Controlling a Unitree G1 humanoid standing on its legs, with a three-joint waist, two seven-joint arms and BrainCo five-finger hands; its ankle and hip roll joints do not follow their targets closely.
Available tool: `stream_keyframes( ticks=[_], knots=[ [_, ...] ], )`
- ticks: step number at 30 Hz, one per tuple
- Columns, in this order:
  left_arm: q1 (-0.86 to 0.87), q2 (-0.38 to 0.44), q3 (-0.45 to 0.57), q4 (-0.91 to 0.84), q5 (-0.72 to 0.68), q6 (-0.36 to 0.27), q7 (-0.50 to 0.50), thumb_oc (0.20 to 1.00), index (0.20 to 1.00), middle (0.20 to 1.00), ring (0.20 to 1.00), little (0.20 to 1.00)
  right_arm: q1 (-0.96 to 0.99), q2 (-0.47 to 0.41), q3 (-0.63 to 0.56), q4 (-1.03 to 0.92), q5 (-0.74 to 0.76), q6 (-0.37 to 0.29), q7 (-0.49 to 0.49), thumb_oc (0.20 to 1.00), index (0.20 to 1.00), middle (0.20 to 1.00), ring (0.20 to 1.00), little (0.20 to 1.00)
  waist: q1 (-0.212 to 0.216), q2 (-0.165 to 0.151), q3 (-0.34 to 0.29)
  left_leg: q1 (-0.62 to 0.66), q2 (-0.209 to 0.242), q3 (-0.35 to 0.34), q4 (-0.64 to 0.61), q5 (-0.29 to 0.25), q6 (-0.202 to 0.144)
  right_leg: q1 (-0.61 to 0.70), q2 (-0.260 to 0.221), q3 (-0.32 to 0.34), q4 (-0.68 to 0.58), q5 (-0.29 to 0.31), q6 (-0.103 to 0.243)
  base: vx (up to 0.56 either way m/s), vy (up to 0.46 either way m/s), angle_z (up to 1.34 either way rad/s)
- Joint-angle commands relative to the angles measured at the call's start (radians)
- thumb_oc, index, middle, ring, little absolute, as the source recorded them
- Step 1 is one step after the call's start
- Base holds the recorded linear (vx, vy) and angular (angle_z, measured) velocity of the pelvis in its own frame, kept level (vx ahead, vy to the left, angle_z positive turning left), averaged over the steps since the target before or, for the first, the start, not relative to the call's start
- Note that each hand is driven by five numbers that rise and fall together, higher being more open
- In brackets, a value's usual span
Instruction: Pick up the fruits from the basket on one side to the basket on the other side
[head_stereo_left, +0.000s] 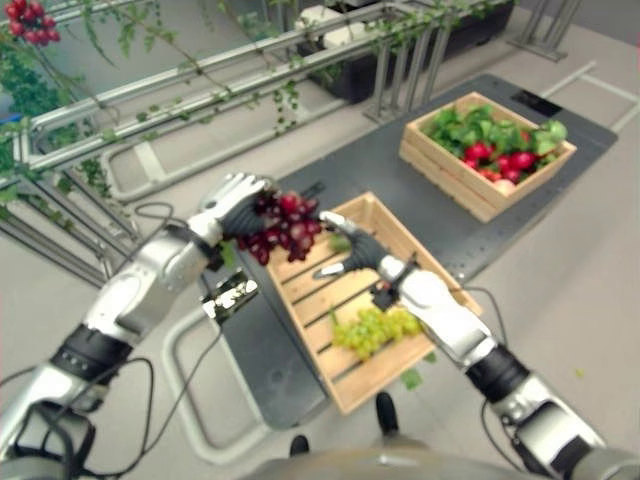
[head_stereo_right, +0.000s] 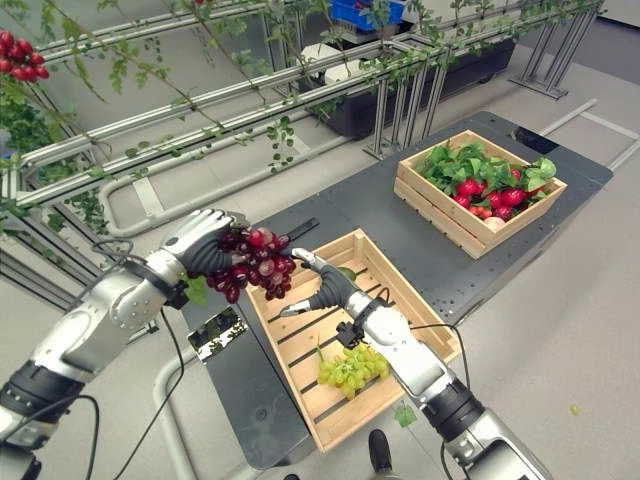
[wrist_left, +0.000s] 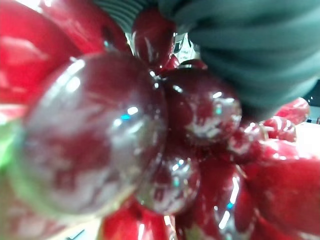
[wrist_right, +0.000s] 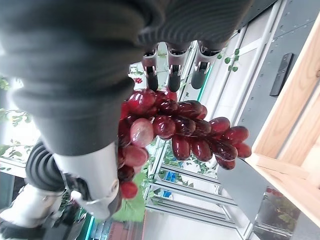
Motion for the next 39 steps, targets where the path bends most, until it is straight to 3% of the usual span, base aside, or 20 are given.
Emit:
stream_keyframes(
  ticks=[1,10,39],
  knots=[
    [-0.064,0.002,0.073,-0.1,-0.007,-0.017,0.091,0.2,0.2,0.2,0.2,0.2,-0.049,0.039,0.011,-0.023,-0.014,-0.072,-0.051,1.0,1.0,1.0,1.0,1.0,-0.003,0.016,-0.017,-0.082,-0.045,-0.033,0.044,-0.071,0.016,0.091,-0.01,-0.024,0.021,-0.181,0.032,0.0,0.0,0.0],
    [-0.021,-0.006,0.086,-0.142,-0.036,-0.023,0.123,0.2,0.2,0.2,0.2,0.2,-0.033,0.093,0.032,0.07,-0.051,-0.087,-0.133,1.0,1.0,1.0,1.0,1.0,0.001,0.027,-0.016,-0.081,-0.047,-0.031,0.044,-0.071,0.016,0.092,-0.01,-0.024,0.02,-0.181,0.034,0.0,0.0,0.0],
    [0.025,-0.058,0.056,-0.211,-0.138,-0.053,0.112,0.2,0.2,0.2,0.2,0.2,-0.171,0.209,0.069,0.245,0.044,-0.08,-0.186,1.0,1.0,1.0,1.0,1.0,0.033,0.03,-0.035,-0.075,-0.048,-0.04,0.039,-0.072,0.016,0.099,-0.014,-0.035,0.017,-0.181,0.031,0.0,0.0,0.0]
  ],
)
